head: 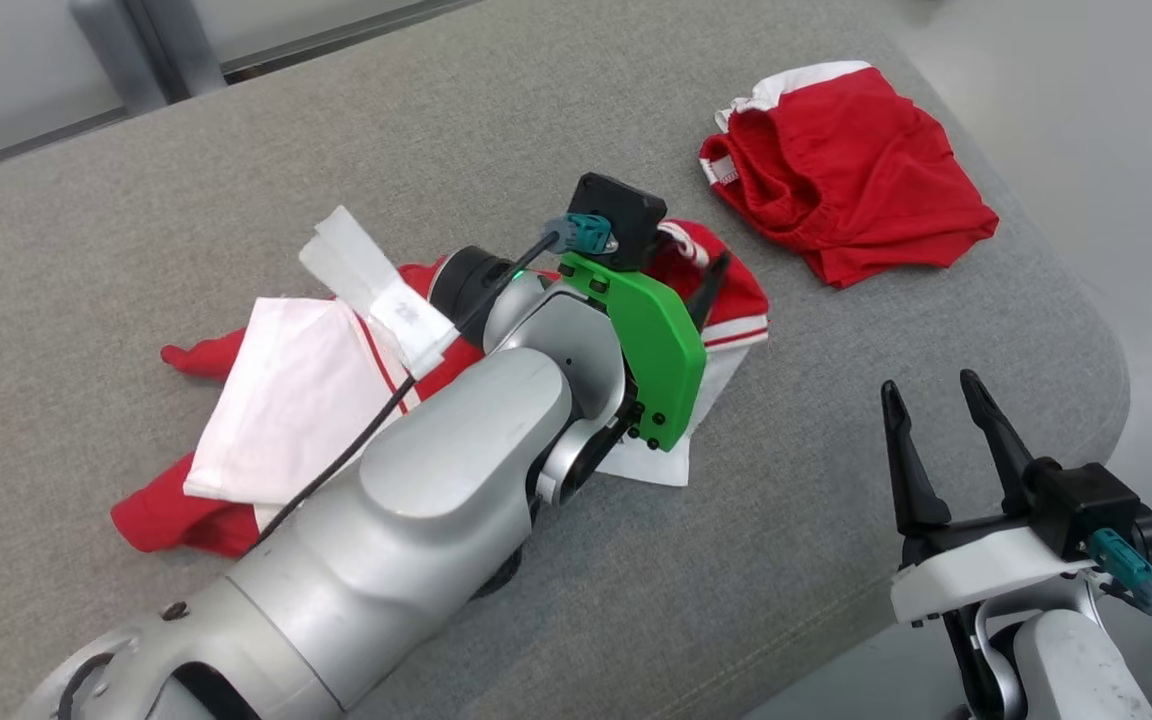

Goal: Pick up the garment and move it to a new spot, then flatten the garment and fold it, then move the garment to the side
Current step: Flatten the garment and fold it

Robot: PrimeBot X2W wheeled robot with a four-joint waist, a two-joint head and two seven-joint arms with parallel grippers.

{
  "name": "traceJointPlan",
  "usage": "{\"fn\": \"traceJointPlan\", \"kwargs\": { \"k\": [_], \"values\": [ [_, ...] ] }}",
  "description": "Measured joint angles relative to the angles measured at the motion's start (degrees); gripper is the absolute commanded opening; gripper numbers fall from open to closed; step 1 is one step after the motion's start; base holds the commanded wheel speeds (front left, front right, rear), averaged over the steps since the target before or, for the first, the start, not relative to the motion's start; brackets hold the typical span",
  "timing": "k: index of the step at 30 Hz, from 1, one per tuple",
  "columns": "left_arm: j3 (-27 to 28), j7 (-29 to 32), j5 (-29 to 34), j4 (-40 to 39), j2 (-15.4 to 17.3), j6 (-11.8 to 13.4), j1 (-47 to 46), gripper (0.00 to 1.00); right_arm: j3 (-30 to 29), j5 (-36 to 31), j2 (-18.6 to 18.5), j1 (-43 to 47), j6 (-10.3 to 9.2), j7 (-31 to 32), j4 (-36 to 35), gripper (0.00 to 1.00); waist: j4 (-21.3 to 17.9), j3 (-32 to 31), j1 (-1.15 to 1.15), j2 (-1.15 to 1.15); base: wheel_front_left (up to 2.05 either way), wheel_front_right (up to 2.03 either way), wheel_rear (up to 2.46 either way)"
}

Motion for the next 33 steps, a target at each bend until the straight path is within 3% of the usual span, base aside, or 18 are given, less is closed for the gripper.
{"fn": "traceJointPlan", "kwargs": {
  "k": [4,9,16,25,28,33],
  "values": [
    [-5.14,-1.67,1.25,1.83,0.11,-0.51,-3.14,1.00,-1.32,-0.33,0.01,0.47,0.00,-0.01,0.20,1.00,-0.10,0.73,0.00,0.00,0.00,0.00,0.00],
    [-8.11,-2.18,-2.18,-2.44,0.12,-0.85,-3.38,1.00,-1.80,-1.15,0.04,1.33,0.00,-0.01,0.22,1.00,1.33,0.02,0.00,0.00,0.00,0.00,0.00],
    [-7.51,-5.91,-3.83,-4.54,1.03,1.99,-0.55,1.00,-3.12,-2.49,0.05,3.11,0.00,-0.01,-0.38,1.00,4.86,-2.44,0.00,0.00,0.00,0.00,0.00],
    [-4.22,-8.13,-5.71,-13.92,15.38,9.77,9.73,1.00,-5.20,-3.54,0.04,7.39,0.00,-0.01,-0.97,1.00,9.51,-5.17,0.00,0.00,0.00,0.00,0.00],
    [-3.68,-7.95,-5.89,-17.95,21.27,13.99,14.17,1.00,-5.39,-3.98,0.04,8.14,0.00,0.00,-1.32,1.00,11.47,-5.96,0.00,0.00,0.00,0.00,0.00],
    [-3.11,-7.59,-7.49,-22.42,24.72,16.89,19.34,1.00,-5.21,-4.61,0.07,8.12,0.00,0.00,-1.75,1.00,13.56,-6.22,0.00,0.00,0.00,0.00,0.00]
  ]
}}
